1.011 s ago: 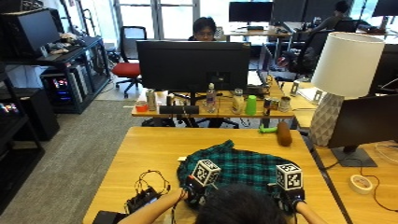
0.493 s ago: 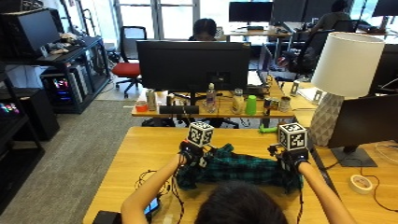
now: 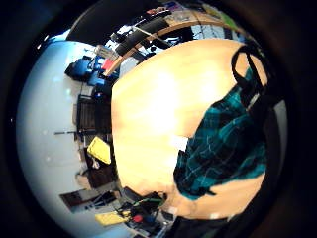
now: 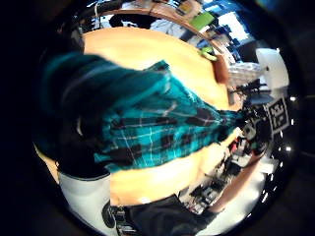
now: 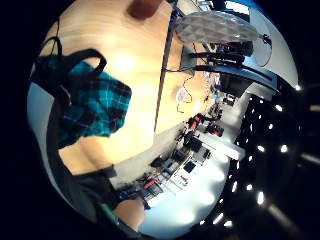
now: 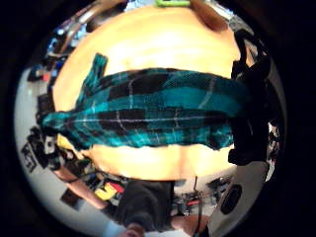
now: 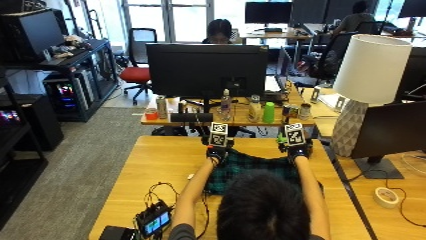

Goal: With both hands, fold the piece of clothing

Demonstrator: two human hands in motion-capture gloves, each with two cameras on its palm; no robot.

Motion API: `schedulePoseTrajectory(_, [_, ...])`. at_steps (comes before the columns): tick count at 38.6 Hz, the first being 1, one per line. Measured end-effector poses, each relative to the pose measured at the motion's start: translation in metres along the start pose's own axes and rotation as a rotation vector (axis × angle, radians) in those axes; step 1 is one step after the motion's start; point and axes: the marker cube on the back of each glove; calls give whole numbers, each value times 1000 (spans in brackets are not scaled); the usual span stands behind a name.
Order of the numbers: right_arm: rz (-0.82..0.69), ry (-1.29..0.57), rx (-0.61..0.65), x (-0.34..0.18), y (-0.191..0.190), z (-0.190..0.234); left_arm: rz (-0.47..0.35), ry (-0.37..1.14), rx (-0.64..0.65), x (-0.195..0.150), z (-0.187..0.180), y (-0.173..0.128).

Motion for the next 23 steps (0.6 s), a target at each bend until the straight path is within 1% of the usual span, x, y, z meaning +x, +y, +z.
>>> schedulePoseTrajectory(2, [51,85,-7,18,-17,24,-17,-39,77,20,14,-22])
schedulePoseTrajectory(4, [79,132,22,28,-25,37,-62,-74,152,26,22,-37])
schedulePoseTrajectory(7, [108,174,103,37,-29,41,-142,-118,225,19,25,-46])
schedulePoseTrajectory(9, [109,232,136,43,-32,38,-155,-130,212,16,24,-43])
schedulePoseTrajectory(12, [64,353,76,55,-28,34,-112,-109,170,15,20,-33])
schedulePoseTrajectory(14, [51,393,34,63,-23,31,-81,-88,179,14,17,-29])
schedulePoseTrajectory(16, [14,368,13,67,-17,29,-62,-68,193,12,14,-24])
schedulePoseTrajectory(18, [-16,302,11,71,-10,26,-42,-41,207,12,11,-18])
schedulePoseTrajectory(21, [65,216,25,86,2,23,4,9,265,12,9,-12])
schedulePoseTrajectory(23, [134,181,-10,94,10,27,25,34,260,14,12,-5])
